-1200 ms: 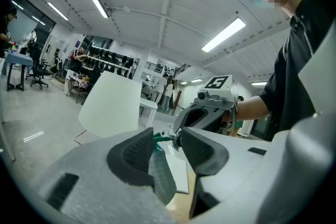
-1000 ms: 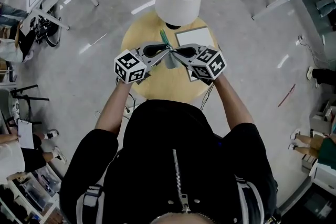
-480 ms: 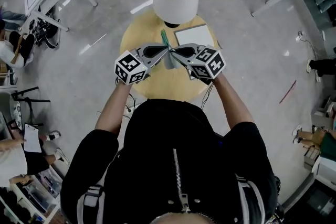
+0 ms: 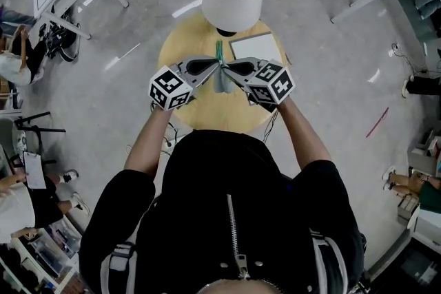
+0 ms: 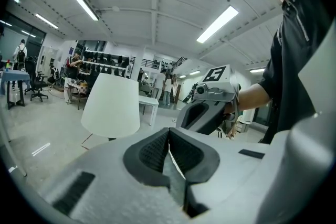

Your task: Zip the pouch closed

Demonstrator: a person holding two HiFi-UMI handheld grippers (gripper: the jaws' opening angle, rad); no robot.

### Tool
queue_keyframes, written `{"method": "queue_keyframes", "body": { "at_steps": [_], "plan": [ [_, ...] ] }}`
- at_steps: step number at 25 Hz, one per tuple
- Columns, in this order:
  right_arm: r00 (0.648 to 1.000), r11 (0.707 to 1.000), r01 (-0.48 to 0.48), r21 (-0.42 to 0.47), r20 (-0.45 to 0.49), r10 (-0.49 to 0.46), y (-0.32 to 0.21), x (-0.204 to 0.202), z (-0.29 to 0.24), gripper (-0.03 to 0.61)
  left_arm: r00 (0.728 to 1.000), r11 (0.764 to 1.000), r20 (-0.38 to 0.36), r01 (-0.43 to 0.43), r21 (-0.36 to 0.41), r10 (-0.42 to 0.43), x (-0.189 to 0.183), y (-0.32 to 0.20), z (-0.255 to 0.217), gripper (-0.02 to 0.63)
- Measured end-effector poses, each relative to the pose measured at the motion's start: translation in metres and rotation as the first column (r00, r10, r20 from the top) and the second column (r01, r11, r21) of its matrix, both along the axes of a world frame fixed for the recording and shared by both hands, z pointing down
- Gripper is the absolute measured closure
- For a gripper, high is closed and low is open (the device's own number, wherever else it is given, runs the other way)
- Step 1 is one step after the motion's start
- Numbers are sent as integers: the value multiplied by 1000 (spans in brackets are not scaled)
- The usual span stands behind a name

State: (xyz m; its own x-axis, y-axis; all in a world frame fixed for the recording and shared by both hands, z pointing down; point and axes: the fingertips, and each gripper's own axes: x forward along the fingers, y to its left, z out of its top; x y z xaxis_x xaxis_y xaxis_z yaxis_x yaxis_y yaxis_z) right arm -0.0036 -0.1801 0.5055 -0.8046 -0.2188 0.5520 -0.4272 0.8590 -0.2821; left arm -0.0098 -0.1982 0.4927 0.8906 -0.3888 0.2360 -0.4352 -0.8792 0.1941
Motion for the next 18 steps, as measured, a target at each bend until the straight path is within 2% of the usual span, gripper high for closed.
{"method": "queue_keyframes", "body": {
  "at_steps": [4,18],
  "plan": [
    [1000,1000,5,-1,0,-5,3,1,1,560,999,999,-7,37,-23,-37,-6,-5,4,607],
    [1000,1000,4,-4,10,-4,2,-3,-1,560,997,996,5,73,-41,-73,-22,-14,10,606]
  ]
}}
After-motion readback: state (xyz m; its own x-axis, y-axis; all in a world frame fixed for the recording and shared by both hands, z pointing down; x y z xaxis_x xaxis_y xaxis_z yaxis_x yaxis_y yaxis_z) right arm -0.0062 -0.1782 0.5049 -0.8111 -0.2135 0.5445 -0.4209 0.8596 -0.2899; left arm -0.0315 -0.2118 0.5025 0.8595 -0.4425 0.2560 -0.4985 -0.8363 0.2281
